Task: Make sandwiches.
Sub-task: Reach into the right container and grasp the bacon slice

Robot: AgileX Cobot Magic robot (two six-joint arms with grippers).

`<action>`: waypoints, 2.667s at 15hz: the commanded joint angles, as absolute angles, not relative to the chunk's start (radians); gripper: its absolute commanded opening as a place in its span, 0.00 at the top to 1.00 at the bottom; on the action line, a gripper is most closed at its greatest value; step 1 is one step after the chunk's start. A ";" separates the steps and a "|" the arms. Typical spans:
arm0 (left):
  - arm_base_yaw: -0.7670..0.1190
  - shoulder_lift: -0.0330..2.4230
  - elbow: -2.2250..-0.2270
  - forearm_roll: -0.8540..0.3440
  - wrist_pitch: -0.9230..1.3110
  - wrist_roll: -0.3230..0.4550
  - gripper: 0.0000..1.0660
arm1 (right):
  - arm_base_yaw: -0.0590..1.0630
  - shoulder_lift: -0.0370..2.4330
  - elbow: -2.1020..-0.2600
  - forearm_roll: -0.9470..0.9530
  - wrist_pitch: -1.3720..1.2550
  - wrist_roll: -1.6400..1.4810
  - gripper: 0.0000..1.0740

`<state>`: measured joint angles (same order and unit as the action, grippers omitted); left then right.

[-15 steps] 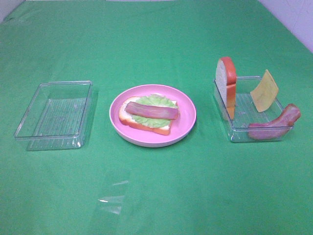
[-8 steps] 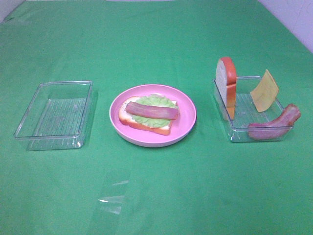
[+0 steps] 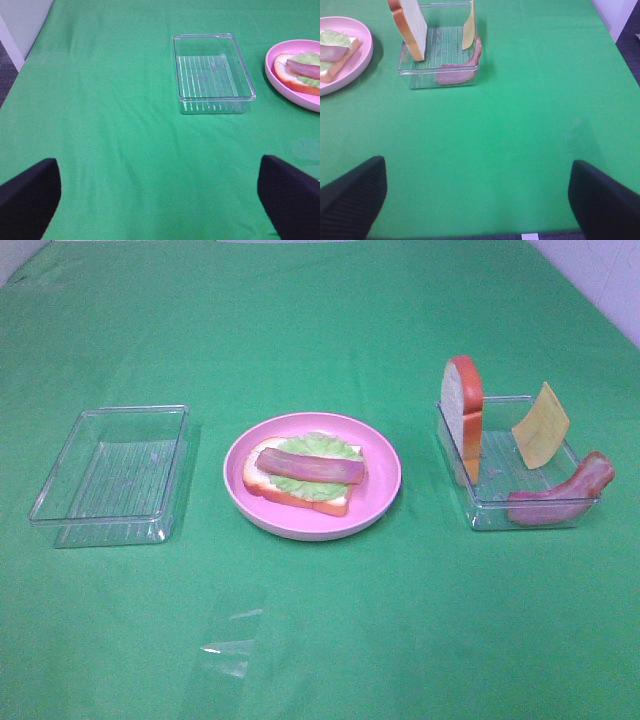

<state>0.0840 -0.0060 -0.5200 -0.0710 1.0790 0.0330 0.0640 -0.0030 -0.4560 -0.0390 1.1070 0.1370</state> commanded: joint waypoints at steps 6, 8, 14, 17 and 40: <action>0.088 -0.022 -0.518 -0.072 1.074 0.030 0.06 | 0.060 -0.019 -0.455 -0.041 1.106 0.132 0.10; 0.088 -0.022 -0.518 -0.072 1.074 0.030 0.06 | 0.060 -0.019 -0.455 -0.041 1.106 0.132 0.10; 0.088 -0.022 -0.518 -0.072 1.074 0.030 0.06 | 0.060 -0.019 -0.455 -0.040 1.102 0.133 0.10; 0.088 -0.022 -0.518 -0.072 1.074 0.030 0.06 | 0.060 -0.017 -0.457 -0.048 1.099 0.142 0.10; 0.088 -0.022 -0.518 -0.072 1.074 0.030 0.06 | 0.060 1.348 -1.122 -0.134 1.090 0.166 0.10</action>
<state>0.0840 -0.0060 -0.5200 -0.0710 1.0790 0.0330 0.0640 1.3390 -1.1120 -0.1190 1.0720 0.1690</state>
